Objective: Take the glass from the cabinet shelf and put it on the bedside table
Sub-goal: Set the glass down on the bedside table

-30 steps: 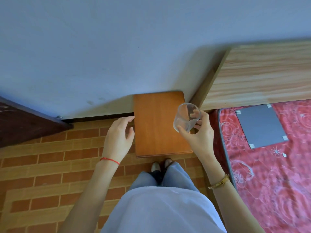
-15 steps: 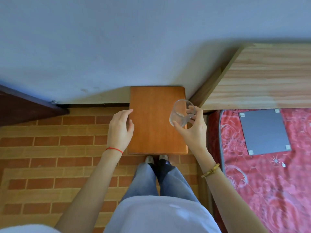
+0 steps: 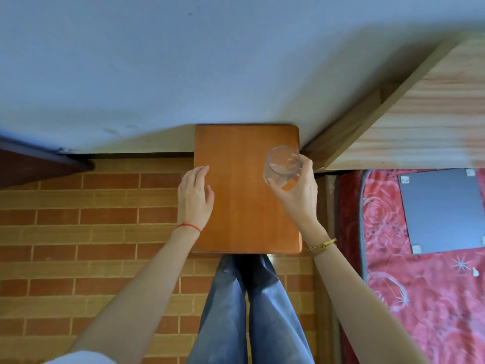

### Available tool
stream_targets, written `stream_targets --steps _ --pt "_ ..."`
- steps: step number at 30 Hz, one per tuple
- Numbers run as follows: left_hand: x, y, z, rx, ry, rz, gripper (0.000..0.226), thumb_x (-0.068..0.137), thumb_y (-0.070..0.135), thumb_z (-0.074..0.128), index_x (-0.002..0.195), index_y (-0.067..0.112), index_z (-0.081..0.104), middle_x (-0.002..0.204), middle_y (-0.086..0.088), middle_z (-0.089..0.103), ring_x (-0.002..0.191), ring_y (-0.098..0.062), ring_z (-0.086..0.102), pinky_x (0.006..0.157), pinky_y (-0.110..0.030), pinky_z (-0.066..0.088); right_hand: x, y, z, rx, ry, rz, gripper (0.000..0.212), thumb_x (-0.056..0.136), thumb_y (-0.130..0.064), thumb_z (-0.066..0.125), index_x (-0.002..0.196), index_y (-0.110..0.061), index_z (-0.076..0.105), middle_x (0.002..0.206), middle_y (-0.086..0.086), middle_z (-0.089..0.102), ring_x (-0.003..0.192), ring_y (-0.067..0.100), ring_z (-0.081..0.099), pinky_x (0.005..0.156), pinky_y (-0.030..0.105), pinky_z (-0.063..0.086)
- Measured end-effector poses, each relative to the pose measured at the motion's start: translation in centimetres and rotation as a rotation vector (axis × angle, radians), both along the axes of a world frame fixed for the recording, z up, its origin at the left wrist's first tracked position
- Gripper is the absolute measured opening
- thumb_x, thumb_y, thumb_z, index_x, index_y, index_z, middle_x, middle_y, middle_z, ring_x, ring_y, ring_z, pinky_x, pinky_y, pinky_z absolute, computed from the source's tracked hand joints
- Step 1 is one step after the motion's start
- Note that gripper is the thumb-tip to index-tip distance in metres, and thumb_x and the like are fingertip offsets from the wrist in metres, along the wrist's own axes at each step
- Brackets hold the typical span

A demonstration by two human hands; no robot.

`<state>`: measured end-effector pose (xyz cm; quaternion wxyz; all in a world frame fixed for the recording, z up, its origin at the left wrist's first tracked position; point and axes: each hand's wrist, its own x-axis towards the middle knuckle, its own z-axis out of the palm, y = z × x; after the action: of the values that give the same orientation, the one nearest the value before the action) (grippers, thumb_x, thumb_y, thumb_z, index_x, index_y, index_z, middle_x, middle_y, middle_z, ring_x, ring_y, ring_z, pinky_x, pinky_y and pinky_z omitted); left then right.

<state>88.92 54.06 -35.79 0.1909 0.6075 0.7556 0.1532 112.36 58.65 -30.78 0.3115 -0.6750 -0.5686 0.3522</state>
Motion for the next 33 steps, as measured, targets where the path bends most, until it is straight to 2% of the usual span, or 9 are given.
stream_targets --steps 5,10,17,20,25,28,33 --pt "0.3 1.7 -6.6 -0.091 0.062 -0.008 0.048 0.096 0.018 0.048 0.143 0.011 0.042 0.143 -0.01 0.047 0.137 -0.025 0.04 0.113 -0.042 0.037 -1.2 2.1 -6.3 0.006 0.001 0.029 0.072 0.072 -0.033 0.08 0.132 -0.02 0.042 0.128 -0.006 0.054 0.109 0.008 0.057 0.087 0.009 0.044" --pt "1.0 2.0 -12.2 -0.161 0.15 -0.033 0.053 0.097 0.019 0.045 0.147 0.008 0.036 0.149 -0.016 0.04 0.142 -0.031 0.034 0.115 -0.047 0.032 -2.6 4.1 -11.8 0.043 0.0 0.035 0.07 0.073 -0.028 0.08 0.131 -0.013 0.043 0.128 0.001 0.055 0.113 0.012 0.056 0.091 0.018 0.048" --pt "1.8 1.4 -18.0 -0.173 0.246 0.009 0.055 0.097 0.025 0.04 0.149 0.01 0.032 0.154 -0.016 0.035 0.144 -0.033 0.03 0.117 -0.055 0.024 -4.0 6.6 -17.5 0.098 0.009 0.042 0.069 0.073 -0.025 0.08 0.13 -0.011 0.044 0.127 0.002 0.056 0.116 0.015 0.056 0.093 0.019 0.048" --pt "2.2 1.1 -19.8 -0.167 0.269 0.022 0.054 0.099 0.027 0.031 0.15 0.012 0.029 0.156 -0.015 0.032 0.146 -0.032 0.027 0.117 -0.056 0.02 -4.5 7.3 -18.9 0.114 0.001 0.056 0.069 0.074 -0.024 0.079 0.131 -0.009 0.043 0.127 0.004 0.056 0.116 0.017 0.056 0.094 0.017 0.047" --pt "2.2 0.8 -21.3 -0.124 0.292 0.054 0.055 0.099 0.03 0.026 0.152 0.016 0.028 0.157 -0.011 0.031 0.147 -0.029 0.024 0.12 -0.055 0.012 -5.0 8.3 -19.9 0.132 0.013 0.061 0.07 0.074 -0.022 0.079 0.132 -0.007 0.043 0.129 0.006 0.056 0.117 0.019 0.056 0.095 0.022 0.048" --pt "2.1 0.7 -21.7 -0.105 0.299 0.064 0.056 0.099 0.032 0.024 0.152 0.017 0.027 0.157 -0.01 0.03 0.148 -0.028 0.023 0.12 -0.054 0.012 -5.3 8.6 -20.4 0.136 0.013 0.054 0.068 0.074 -0.022 0.079 0.131 -0.008 0.044 0.128 0.005 0.056 0.116 0.018 0.057 0.094 0.021 0.048" --pt "2.0 0.7 -21.9 -0.082 0.299 0.074 0.055 0.098 0.033 0.026 0.152 0.018 0.029 0.157 -0.009 0.032 0.147 -0.027 0.023 0.12 -0.054 0.014 -5.5 9.0 -21.2 0.131 0.007 0.057 0.067 0.074 -0.022 0.078 0.13 -0.01 0.044 0.126 0.004 0.056 0.114 0.018 0.057 0.094 0.027 0.049"
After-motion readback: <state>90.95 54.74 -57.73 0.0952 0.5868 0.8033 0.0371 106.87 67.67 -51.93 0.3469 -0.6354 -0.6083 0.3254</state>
